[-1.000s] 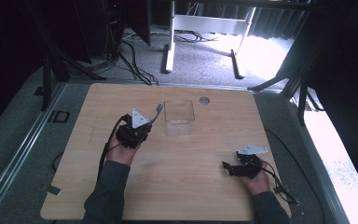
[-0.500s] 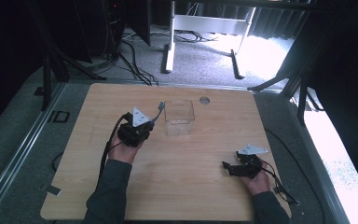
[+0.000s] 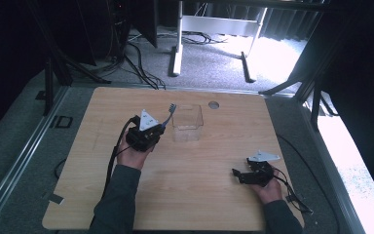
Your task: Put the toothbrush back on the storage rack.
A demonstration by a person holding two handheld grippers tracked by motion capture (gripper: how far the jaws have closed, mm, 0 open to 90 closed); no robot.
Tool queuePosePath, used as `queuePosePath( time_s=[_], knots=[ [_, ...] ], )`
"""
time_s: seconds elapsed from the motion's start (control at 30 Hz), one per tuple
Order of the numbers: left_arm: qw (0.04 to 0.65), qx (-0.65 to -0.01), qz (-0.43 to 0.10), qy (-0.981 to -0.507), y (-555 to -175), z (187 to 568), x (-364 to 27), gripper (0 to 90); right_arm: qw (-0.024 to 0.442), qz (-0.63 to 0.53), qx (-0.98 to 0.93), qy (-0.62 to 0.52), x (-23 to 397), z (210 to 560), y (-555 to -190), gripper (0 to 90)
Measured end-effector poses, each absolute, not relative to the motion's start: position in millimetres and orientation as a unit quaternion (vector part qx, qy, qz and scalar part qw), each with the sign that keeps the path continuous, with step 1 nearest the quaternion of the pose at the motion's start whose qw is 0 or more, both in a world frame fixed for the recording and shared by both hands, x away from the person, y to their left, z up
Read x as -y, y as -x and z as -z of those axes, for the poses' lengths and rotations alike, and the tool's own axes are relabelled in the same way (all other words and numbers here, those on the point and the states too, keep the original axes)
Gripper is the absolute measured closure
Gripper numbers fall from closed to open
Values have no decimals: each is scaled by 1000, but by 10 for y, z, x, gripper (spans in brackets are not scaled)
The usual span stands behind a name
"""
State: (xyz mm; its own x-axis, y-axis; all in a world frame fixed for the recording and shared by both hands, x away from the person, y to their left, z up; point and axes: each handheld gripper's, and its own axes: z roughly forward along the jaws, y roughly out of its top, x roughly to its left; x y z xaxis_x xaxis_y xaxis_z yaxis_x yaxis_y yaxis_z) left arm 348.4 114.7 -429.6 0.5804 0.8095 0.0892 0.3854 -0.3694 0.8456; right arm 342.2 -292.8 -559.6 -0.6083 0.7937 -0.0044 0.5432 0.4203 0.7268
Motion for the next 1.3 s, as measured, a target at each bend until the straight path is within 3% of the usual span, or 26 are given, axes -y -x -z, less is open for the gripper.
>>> queuePosePath(
  time_s=[1.3],
  knots=[
    [469, -378, -247, -759, -3608, 4158, -1028, 827, 176, -355, -824, -406, 2925, 5596, -3423, 187]
  ],
)
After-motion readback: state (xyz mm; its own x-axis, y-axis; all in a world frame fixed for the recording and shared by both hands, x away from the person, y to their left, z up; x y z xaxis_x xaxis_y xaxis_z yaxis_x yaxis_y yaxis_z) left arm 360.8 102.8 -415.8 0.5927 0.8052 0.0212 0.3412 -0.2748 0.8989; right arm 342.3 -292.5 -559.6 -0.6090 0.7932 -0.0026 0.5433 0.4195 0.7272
